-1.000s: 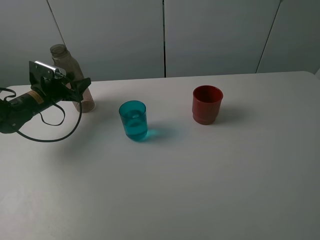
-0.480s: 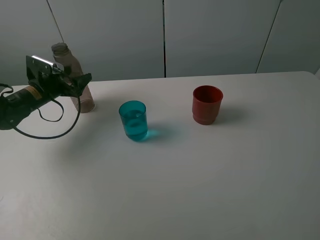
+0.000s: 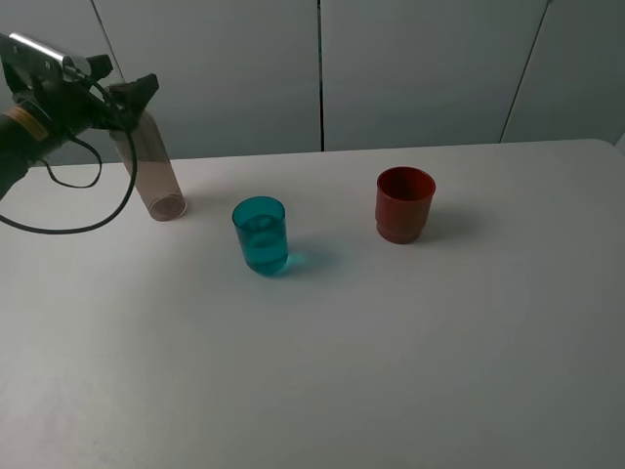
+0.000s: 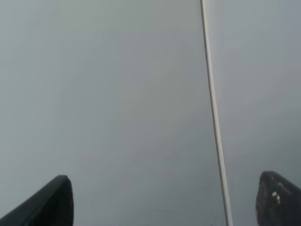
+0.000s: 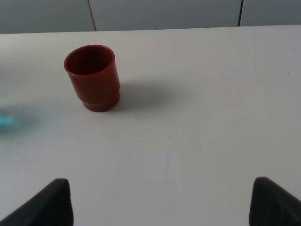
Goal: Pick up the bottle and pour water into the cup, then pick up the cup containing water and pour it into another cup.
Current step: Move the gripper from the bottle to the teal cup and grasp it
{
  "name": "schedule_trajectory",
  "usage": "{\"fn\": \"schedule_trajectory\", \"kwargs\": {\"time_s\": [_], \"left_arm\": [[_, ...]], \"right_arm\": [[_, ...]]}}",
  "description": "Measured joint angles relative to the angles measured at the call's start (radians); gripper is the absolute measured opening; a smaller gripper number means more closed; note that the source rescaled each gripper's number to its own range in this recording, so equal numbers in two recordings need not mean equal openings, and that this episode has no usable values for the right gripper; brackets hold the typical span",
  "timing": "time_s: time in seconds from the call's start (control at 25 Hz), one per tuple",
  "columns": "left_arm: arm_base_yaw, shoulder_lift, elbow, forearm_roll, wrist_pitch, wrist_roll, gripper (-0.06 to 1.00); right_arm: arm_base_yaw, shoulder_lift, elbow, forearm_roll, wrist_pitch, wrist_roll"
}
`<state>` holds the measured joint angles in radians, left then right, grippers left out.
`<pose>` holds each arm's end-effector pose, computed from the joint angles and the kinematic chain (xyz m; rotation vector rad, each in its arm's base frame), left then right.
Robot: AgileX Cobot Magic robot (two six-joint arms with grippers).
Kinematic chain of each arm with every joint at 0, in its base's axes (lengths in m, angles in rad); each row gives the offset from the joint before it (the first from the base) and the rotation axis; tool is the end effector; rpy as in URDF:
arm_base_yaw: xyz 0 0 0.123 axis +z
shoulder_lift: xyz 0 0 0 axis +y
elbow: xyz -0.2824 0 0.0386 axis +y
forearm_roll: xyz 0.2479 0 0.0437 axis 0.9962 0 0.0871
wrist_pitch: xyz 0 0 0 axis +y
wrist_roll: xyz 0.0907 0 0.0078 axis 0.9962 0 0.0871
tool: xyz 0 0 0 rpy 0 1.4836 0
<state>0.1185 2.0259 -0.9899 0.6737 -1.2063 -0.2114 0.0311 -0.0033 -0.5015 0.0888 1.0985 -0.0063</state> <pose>0.3992 -0.0059 0.1809 0.4769 1.3595 -0.2845 -0.0075 0.0070 0.2748 -0.0452 2.0758 0.1220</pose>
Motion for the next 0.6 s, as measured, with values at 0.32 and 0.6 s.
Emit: {"fn": "schedule_trajectory", "kwargs": {"time_s": [0.32,0.6], "left_arm": [[-0.024,-0.150,0.000,0.158,-0.004,-0.226,0.97],[-0.035,-0.159,0.000,0.616,-0.006,-0.336,0.99]], "right_arm": [[0.000,0.000,0.000,0.000,0.000,0.000],[0.000,0.000,0.000,0.000,0.000,0.000]]}}
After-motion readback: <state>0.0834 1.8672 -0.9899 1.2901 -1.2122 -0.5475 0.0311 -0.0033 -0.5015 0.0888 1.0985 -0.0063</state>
